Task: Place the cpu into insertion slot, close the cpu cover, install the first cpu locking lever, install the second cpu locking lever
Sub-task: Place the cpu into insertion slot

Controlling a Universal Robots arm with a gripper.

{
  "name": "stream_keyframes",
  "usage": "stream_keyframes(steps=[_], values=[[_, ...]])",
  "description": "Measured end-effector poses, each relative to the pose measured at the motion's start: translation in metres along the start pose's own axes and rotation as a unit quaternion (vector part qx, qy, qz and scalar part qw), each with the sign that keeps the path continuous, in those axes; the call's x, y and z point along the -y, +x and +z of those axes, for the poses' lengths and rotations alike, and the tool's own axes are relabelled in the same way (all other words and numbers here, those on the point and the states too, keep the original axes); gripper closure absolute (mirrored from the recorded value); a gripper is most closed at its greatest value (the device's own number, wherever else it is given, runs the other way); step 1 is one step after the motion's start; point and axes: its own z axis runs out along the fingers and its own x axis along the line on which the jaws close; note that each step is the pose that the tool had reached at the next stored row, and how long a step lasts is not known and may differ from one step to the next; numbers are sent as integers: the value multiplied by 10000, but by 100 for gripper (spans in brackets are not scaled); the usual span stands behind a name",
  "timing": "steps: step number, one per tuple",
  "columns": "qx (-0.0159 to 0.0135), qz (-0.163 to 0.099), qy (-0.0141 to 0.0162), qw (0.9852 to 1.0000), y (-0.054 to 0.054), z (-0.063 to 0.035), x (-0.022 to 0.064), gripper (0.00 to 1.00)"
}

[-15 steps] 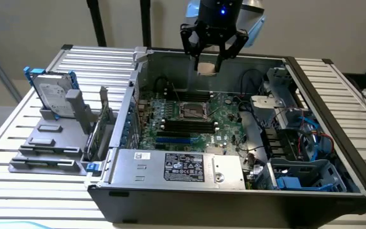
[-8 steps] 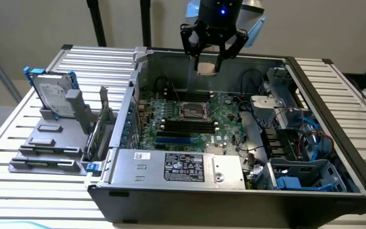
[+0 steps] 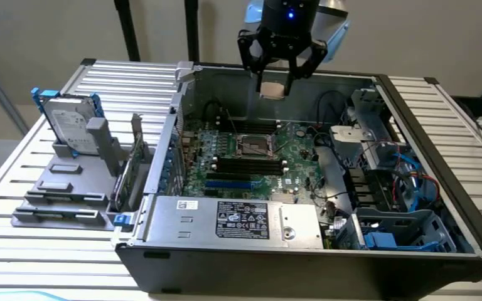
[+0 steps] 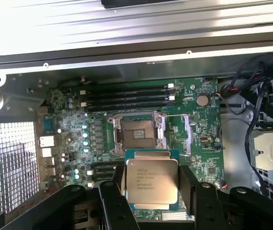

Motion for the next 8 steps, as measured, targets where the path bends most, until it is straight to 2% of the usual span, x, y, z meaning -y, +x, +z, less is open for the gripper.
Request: stream_keyframes(steps=[4, 8], values=[[29, 337, -6, 9994, 0, 0, 0, 46], [62, 695, -14, 9976, 0, 1, 0, 46]])
